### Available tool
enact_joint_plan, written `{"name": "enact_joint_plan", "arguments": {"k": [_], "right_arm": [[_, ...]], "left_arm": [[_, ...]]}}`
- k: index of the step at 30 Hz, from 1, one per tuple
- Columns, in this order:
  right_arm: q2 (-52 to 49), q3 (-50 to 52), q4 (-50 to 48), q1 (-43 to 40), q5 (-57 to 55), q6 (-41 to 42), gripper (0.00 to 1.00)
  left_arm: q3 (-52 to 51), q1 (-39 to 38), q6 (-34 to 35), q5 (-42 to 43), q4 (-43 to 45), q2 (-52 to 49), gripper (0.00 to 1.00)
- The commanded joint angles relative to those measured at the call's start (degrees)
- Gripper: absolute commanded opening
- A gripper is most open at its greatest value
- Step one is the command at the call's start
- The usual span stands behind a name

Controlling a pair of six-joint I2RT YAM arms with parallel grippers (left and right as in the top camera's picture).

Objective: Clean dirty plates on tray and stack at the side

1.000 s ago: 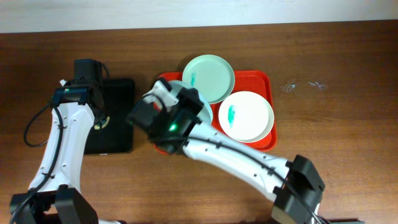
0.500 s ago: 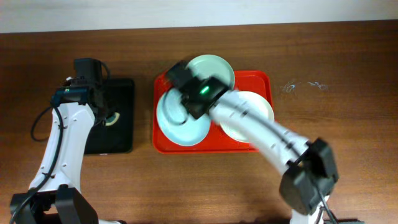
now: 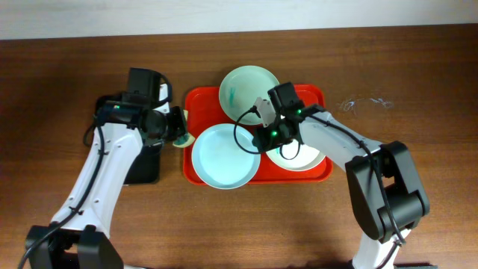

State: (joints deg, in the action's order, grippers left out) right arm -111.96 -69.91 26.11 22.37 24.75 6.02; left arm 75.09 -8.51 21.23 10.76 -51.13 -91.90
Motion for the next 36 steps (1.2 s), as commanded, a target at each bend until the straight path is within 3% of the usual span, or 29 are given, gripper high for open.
{"name": "enact_joint_plan", "arguments": {"k": [1,5,15,30,32,36], "right_arm": [[0.9,3.2,-4.7,0.5,0.9,5.3,0.04],[0.6,3.6,-7.2,0.5,-6.6,9.5,0.04],[0.6,3.6,-9.2,0.5,-10.4,9.5,0.04],[-2.2,3.7,-10.5,0.9,-10.0,11.9,0.04],[-2.2,3.7,-10.5,0.9,-10.0,11.9,0.04],[-2.3,3.7,-10.3,0.9,-10.0,11.9,0.04]], "left_arm": [[-0.1,-1.3,1.6,0.8,0.5,-0.5,0.00],[-0.6,-3.2,1.4,0.8,0.7,-0.7,0.00],[-0.9,-7.8,2.1,0.0,3.3,-7.5,0.00],[-0.9,-11.2,6.6,-1.1,18.3,-23.7,0.00],[-0.9,-11.2,6.6,-3.6,18.6,-24.7,0.00],[-0.9,-11.2,6.6,-19.0,16.4,-25.3,0.00]]}}
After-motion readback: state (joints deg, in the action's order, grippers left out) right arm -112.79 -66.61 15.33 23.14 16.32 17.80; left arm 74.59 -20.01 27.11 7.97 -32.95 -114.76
